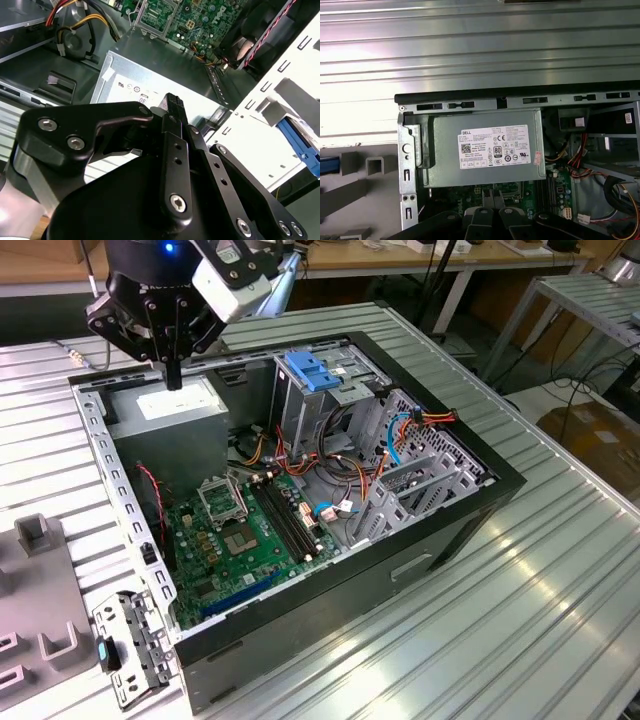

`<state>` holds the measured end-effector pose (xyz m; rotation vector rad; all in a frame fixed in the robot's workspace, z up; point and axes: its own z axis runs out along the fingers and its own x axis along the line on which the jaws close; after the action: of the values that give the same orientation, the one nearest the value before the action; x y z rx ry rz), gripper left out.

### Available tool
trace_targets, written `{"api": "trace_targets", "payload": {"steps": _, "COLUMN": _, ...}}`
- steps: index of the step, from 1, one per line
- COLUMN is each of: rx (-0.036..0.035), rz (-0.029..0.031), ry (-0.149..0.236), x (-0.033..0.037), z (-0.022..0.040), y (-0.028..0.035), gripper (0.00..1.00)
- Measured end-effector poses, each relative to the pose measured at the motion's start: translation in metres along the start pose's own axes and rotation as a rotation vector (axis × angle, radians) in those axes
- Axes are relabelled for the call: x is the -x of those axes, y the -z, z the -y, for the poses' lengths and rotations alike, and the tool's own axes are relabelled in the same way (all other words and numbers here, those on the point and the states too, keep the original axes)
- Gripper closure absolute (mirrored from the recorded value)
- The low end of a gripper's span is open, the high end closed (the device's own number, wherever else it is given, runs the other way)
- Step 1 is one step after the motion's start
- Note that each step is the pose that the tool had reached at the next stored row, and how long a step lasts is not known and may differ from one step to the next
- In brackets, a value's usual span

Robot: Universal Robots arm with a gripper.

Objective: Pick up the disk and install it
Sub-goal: 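Reach for the disk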

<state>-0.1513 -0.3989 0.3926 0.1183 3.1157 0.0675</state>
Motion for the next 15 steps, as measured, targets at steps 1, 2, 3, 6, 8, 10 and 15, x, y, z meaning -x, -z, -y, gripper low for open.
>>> {"api": "trace_targets", "payload": {"steps": 1, "rx": 0.0000, "rz": -0.0001, "ry": 0.000, "x": -0.0005, "z": 0.0000, "y": 0.0000, "gripper": 0.89}}
{"api": "trace_targets", "payload": {"steps": 2, "rx": 0.0000, "rz": -0.0002, "ry": 0.000, "x": -0.0010, "z": 0.0001, "y": 0.0000, "gripper": 0.89}}
{"api": "trace_targets", "payload": {"steps": 3, "rx": 0.0000, "rz": -0.0002, "ry": 0.000, "x": -0.0014, "z": 0.0001, "y": 0.0000, "gripper": 0.89}}
{"api": "trace_targets", "payload": {"steps": 6, "rx": 0.0000, "rz": -0.0005, "ry": 0.000, "x": -0.0030, "z": 0.0002, "y": 0.0000, "gripper": 0.89}}
{"api": "trace_targets", "payload": {"steps": 8, "rx": -0.0001, "rz": -0.0008, "ry": 0.000, "x": -0.0046, "z": 0.0004, "y": 0.0000, "gripper": 0.89}}
{"api": "trace_targets", "payload": {"steps": 10, "rx": -0.0001, "rz": -0.0010, "ry": 0.000, "x": -0.0056, "z": 0.0004, "y": 0.0000, "gripper": 0.89}}
{"api": "trace_targets", "payload": {"steps": 15, "rx": -0.0001, "rz": -0.0014, "ry": 0.000, "x": -0.0081, "z": 0.0006, "y": -0.0001, "gripper": 0.89}}
